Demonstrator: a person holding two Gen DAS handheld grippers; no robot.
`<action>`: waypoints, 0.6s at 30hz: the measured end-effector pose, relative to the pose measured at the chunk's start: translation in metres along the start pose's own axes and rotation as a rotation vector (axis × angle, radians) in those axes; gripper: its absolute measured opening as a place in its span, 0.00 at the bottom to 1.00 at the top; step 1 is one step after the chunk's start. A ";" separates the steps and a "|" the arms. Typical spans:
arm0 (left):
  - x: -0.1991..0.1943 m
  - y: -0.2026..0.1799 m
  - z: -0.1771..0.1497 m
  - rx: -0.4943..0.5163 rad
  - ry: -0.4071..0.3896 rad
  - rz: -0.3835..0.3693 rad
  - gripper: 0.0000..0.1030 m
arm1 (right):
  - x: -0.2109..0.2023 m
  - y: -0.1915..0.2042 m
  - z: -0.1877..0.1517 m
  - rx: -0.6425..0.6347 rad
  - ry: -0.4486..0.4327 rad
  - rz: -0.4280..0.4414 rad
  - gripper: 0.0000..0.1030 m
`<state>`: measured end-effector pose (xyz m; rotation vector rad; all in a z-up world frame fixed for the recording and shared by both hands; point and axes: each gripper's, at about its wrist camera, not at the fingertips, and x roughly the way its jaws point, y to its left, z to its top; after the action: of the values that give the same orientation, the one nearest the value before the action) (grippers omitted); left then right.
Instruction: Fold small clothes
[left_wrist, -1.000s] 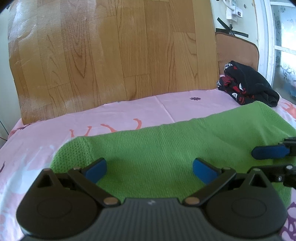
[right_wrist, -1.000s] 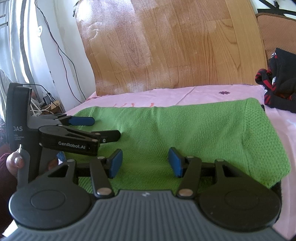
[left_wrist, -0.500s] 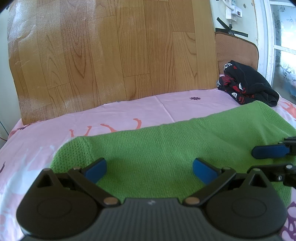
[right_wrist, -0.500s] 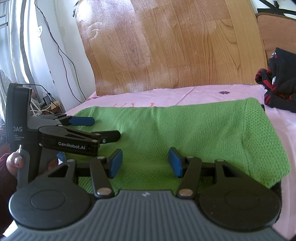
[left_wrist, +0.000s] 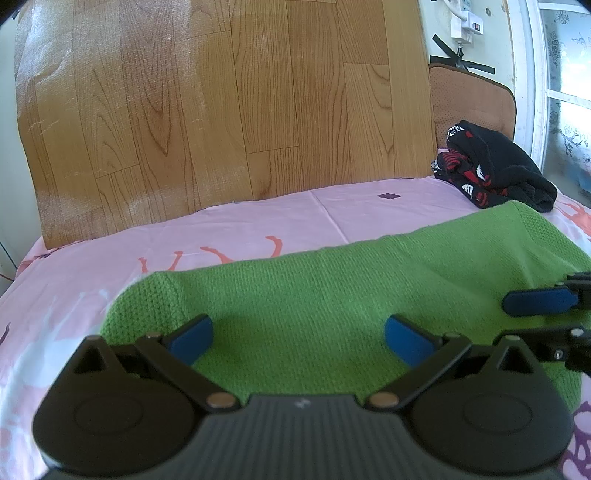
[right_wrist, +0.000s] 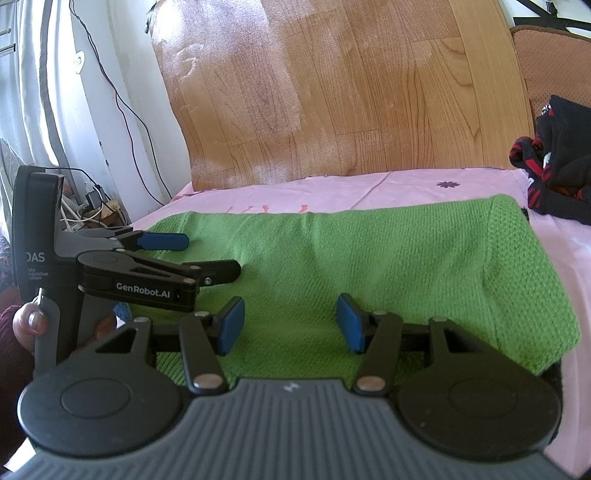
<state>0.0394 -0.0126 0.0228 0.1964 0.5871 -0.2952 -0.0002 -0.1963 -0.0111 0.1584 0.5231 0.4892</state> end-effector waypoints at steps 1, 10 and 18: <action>0.000 0.000 0.000 0.000 0.000 0.000 1.00 | 0.000 -0.001 0.000 0.000 0.000 0.000 0.56; 0.000 0.000 0.000 -0.003 -0.001 -0.006 1.00 | -0.039 -0.005 0.002 0.064 -0.117 0.035 0.57; -0.004 0.007 0.000 -0.022 -0.013 -0.030 1.00 | -0.107 -0.078 0.015 0.301 -0.239 -0.189 0.70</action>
<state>0.0388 -0.0054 0.0257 0.1645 0.5802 -0.3184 -0.0414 -0.3167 0.0275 0.4461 0.3705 0.2009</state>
